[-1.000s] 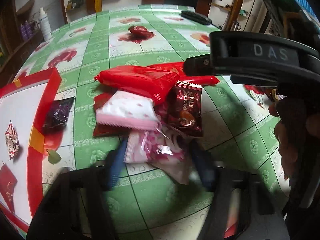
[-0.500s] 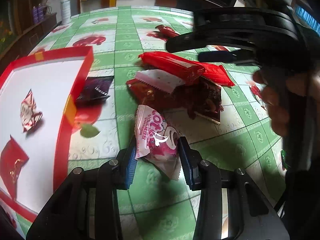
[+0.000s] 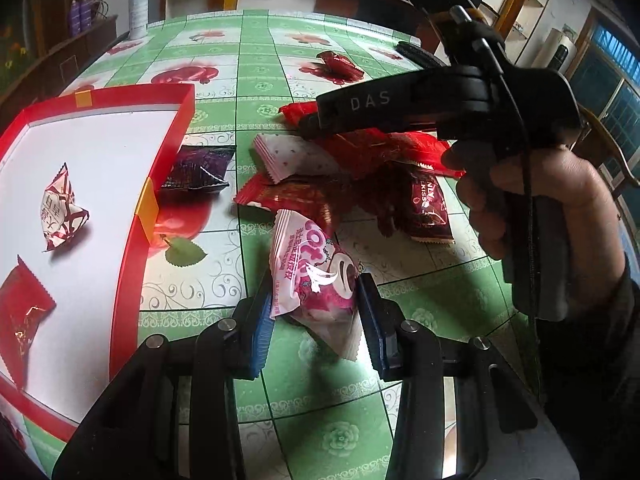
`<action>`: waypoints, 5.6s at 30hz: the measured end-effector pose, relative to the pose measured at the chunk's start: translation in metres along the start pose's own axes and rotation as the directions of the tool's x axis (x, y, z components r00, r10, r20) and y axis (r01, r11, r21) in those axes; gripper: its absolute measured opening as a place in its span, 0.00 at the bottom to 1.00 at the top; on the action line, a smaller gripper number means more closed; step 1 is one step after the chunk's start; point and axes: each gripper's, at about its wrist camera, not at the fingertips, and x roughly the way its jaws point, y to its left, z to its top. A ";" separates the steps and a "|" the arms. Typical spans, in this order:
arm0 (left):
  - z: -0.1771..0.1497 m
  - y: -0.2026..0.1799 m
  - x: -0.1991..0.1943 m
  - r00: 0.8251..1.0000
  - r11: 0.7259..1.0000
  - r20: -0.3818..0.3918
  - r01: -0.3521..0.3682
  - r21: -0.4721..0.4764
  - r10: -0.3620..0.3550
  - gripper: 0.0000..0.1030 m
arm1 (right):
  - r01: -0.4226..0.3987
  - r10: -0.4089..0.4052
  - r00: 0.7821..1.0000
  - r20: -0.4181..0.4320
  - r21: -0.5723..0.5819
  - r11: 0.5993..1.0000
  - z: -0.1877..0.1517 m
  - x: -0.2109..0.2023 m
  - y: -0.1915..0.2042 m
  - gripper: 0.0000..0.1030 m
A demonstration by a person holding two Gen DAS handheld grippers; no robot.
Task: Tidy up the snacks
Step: 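Grasp the pink packet with the left gripper while the right grasps the long red bar, then carry the pink packet and the long red bar over the white tray, then open both grippers to drop the pink packet and red bar into the tray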
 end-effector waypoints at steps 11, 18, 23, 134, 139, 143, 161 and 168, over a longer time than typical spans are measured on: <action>-0.002 -0.007 0.001 0.999 0.999 0.019 -0.041 0.033 0.041 0.37 | 0.129 -0.121 0.989 0.079 -0.105 0.986 -0.007 -0.002 0.018 0.48; -0.005 -0.003 -0.007 0.999 1.000 0.044 -0.024 0.015 0.024 0.37 | 0.043 -0.040 0.992 0.119 -0.030 0.999 -0.003 -0.015 0.006 0.48; -0.008 0.003 -0.012 0.998 1.000 0.063 -0.009 -0.020 0.010 0.37 | 0.007 -0.007 0.990 0.141 -0.004 1.000 -0.004 -0.021 0.003 0.48; 0.014 0.216 -0.068 0.911 0.797 0.093 -0.297 -0.527 0.402 0.37 | -0.185 0.200 0.979 0.043 -0.228 0.956 0.041 0.060 0.165 0.48; 0.014 0.220 -0.066 0.909 0.790 0.087 -0.304 -0.533 0.408 0.37 | -0.192 0.211 0.976 0.058 -0.234 0.953 0.043 0.066 0.165 0.48; 0.015 0.223 -0.066 0.905 0.783 0.085 -0.311 -0.539 0.418 0.37 | -0.192 0.217 0.973 0.076 -0.253 0.948 0.040 0.065 0.165 0.48; 0.017 0.227 -0.067 0.894 0.763 0.080 -0.327 -0.558 0.441 0.48 | -0.184 0.219 0.968 0.126 -0.243 0.952 0.038 0.050 0.157 0.69; 0.015 0.222 -0.074 0.886 0.760 0.086 -0.337 -0.555 0.455 0.64 | -0.191 0.230 0.959 0.167 -0.219 0.957 0.037 0.025 0.151 0.86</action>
